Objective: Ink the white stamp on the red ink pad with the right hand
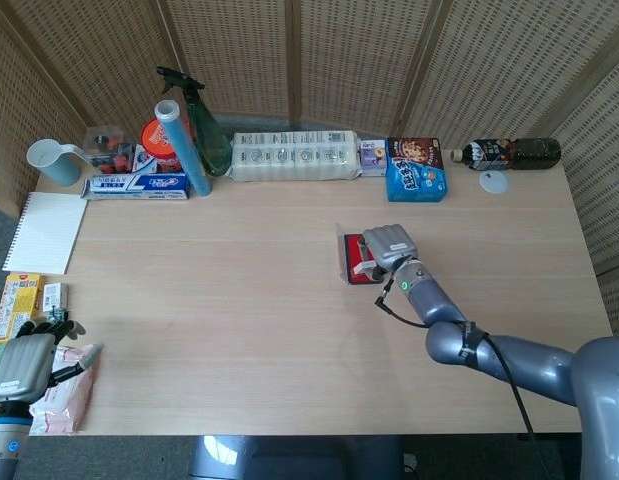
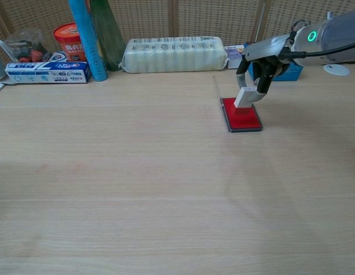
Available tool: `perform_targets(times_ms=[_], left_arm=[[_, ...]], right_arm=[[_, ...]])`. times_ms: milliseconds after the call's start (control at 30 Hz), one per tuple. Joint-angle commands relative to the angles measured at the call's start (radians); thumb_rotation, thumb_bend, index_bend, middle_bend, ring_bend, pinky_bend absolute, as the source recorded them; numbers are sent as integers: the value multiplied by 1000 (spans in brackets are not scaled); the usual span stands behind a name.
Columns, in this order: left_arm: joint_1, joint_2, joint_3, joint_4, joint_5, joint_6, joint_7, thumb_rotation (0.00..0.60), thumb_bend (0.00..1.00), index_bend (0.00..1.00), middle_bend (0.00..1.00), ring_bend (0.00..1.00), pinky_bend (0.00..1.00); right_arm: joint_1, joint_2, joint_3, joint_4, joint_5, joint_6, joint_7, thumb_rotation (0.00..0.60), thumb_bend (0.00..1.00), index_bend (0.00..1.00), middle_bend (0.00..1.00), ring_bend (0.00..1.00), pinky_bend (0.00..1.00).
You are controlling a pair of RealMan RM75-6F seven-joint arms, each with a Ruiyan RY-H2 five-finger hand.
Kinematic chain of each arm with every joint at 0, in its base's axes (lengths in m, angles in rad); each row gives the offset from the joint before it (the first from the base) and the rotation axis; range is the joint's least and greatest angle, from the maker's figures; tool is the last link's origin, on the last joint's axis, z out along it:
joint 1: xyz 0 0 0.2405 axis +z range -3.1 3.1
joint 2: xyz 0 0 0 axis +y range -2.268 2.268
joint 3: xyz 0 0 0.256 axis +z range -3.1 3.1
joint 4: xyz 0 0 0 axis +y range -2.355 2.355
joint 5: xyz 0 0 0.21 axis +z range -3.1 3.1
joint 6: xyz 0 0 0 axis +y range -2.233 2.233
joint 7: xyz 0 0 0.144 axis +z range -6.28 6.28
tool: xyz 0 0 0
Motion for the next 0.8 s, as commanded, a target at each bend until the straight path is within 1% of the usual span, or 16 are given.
perform_targets(times_ms=[33, 200, 400, 800], left_arm=[[1, -2, 2, 3, -2, -2, -3, 38, 162, 378, 435, 351, 174], [3, -2, 3, 9, -5, -3, -5, 34, 162, 378, 436, 351, 174], [2, -4, 3, 10, -5, -6, -5, 36, 162, 379, 436, 351, 174], [4, -4, 4, 14, -6, -6, -8, 38, 162, 378, 436, 351, 174]], right_arm=[[34, -29, -26, 34, 39, 0, -25, 600, 443, 694, 1000, 1000, 1000], [64, -56, -59, 68, 72, 8, -48, 600, 442, 694, 1000, 1000, 1000], [76, -70, -85, 87, 85, 17, -55, 600, 443, 695, 1000, 1000, 1000], [92, -107, -103, 126, 110, 21, -57, 600, 442, 695, 1000, 1000, 1000]])
